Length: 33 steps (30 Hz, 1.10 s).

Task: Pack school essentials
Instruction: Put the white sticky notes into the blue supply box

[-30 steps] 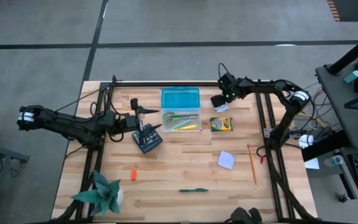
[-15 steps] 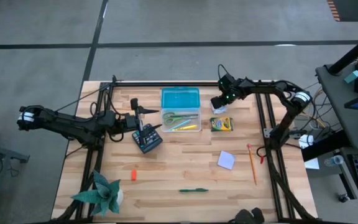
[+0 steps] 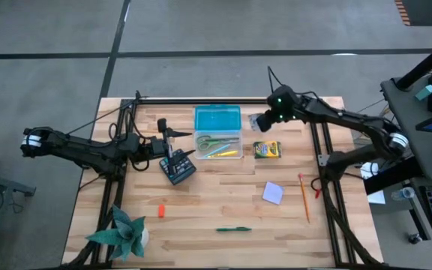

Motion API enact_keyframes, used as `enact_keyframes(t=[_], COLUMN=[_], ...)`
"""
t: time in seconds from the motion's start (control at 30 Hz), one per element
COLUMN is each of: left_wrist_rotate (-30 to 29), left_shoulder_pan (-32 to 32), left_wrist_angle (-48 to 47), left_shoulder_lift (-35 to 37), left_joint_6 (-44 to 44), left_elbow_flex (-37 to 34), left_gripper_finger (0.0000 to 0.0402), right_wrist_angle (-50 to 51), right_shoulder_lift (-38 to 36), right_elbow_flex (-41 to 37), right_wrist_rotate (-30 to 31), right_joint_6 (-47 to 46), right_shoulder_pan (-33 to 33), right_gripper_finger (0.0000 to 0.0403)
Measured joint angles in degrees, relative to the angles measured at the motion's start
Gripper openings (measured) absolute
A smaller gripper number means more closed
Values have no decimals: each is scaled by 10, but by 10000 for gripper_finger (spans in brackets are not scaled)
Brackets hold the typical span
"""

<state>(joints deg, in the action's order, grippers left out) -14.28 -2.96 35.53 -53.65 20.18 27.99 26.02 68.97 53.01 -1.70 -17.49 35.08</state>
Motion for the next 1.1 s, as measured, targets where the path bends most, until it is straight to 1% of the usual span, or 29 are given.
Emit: enact_keyframes(t=[0.13, 0.23, 0.43, 0.53, 0.7, 0.8, 1.0, 1.1], left_wrist_rotate=[0, 0, 0, 0, 0, 0, 0, 0], left_shoulder_pan=[0, 0, 0, 0, 0, 0, 0, 0], left_wrist_angle=[0, 0, 0, 0, 0, 0, 0, 0], left_shoulder_lift=[0, 0, 0, 0, 0, 0, 0, 0], left_joint_6=[0, 0, 0, 0, -2, -2, -2, -2], left_elbow_flex=[0, 0, 0, 0, 0, 0, 0, 0], left_gripper_finger=[244, 244, 244, 244, 244, 244, 244, 244], right_wrist_angle=[-34, -94, -238, -278, -282, -283, -284, -282], right_shoulder_lift=[-14, 1, 82, 133, 208, 234, 248, 246], right_elbow_flex=[1, 0, 0, 0, 0, 0, 0, 0], right_wrist_rotate=[1, 2, 10, 24, 38, 39, 47, 54], right_joint_6=[-70, -100, -140, -161, -190, -200, -201, -201], right_shoulder_pan=[-55, -95, -148, -161, -171, -172, -172, -172], right_gripper_finger=[8, 8, 8, 8, 8, 8, 10, 19])
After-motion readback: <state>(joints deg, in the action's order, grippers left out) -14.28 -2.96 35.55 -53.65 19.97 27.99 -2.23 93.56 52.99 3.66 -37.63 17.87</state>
